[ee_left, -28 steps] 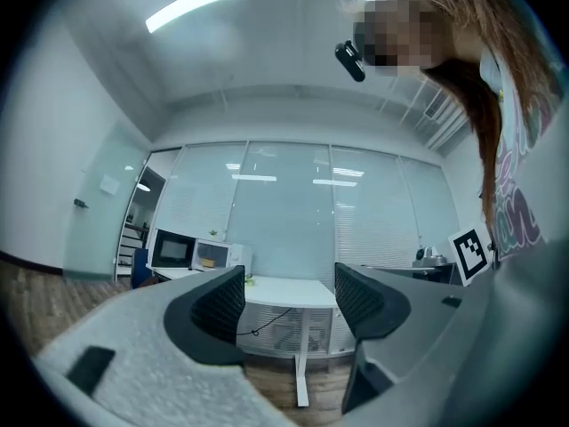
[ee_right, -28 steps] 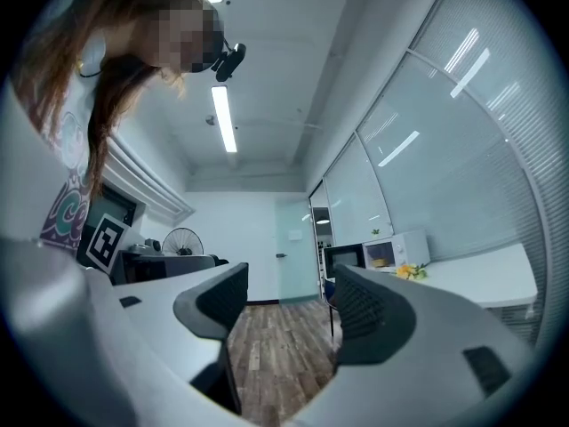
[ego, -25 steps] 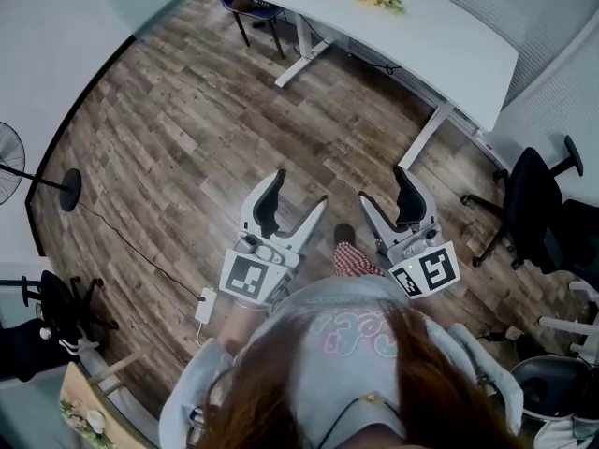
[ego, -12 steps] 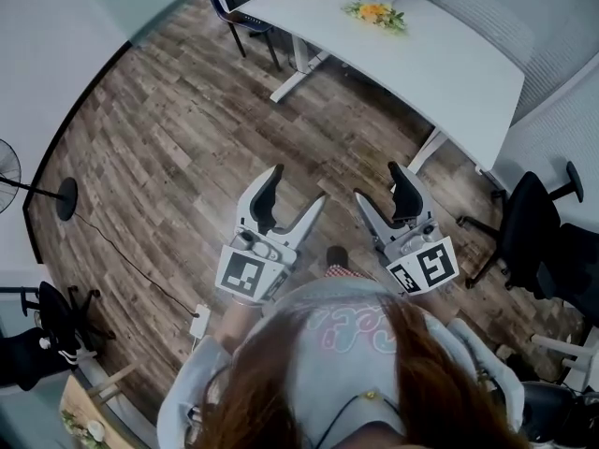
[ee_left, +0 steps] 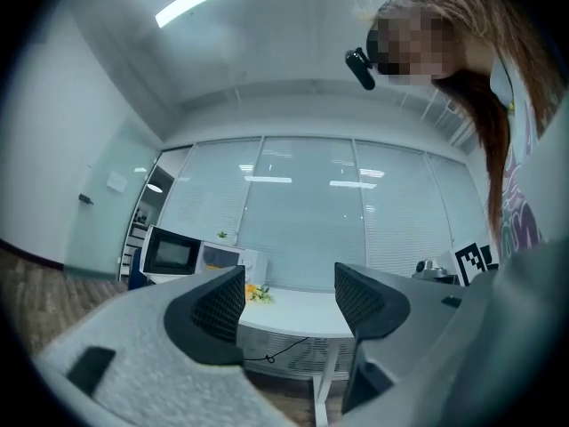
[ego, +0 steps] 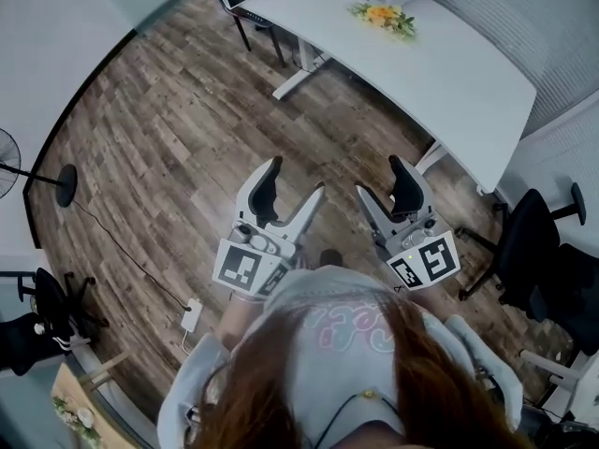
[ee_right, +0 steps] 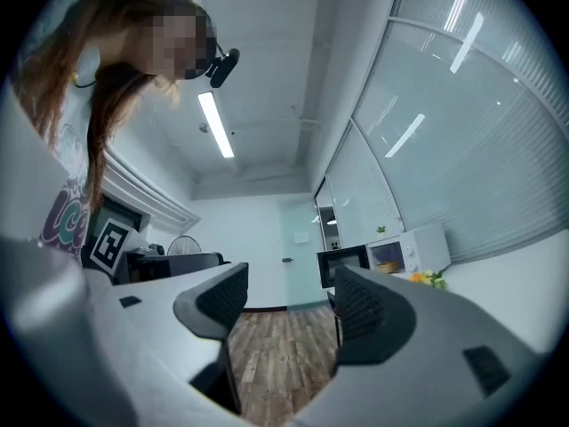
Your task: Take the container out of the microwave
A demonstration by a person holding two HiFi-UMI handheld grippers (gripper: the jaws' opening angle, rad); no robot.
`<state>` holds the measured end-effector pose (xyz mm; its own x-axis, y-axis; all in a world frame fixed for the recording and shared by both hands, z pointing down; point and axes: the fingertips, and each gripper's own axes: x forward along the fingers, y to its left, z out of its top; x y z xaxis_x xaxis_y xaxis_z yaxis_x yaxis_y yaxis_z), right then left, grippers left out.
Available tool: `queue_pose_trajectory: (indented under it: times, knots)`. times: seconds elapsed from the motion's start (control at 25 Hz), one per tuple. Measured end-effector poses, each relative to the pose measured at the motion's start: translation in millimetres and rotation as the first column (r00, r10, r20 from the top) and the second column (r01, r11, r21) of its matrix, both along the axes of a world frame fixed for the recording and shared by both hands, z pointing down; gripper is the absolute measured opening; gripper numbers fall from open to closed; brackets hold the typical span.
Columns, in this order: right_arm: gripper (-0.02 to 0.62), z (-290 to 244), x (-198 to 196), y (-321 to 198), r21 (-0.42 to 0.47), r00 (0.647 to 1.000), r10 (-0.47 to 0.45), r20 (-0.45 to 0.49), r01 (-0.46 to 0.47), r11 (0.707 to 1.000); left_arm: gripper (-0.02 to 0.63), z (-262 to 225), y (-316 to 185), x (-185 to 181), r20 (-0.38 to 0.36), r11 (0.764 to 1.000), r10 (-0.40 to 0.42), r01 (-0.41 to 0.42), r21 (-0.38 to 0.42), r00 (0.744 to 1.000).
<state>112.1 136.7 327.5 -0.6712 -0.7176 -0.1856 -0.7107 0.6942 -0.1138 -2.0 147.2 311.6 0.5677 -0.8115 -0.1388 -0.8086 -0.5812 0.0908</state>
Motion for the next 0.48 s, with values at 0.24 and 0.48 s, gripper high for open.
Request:
queue_pose_trajectory:
  times: [0.24, 0.48]
  knots:
    - [0.29, 0.3, 0.6, -6.1, 0.002, 1.0, -0.005, 0.008, 0.005, 1.0, 0.287, 3.7, -4.1, -0.7, 0.021, 1.0, -0.003, 0.003, -0.01, 1.0]
    - [0.29, 0.1, 8.0, -9.9, 0.003, 1.0, 0.005, 0.005, -0.005, 1.0, 0.285, 5.6, -9.6, 5.6, 0.033, 1.0, 0.011, -0.011, -0.002, 0.999]
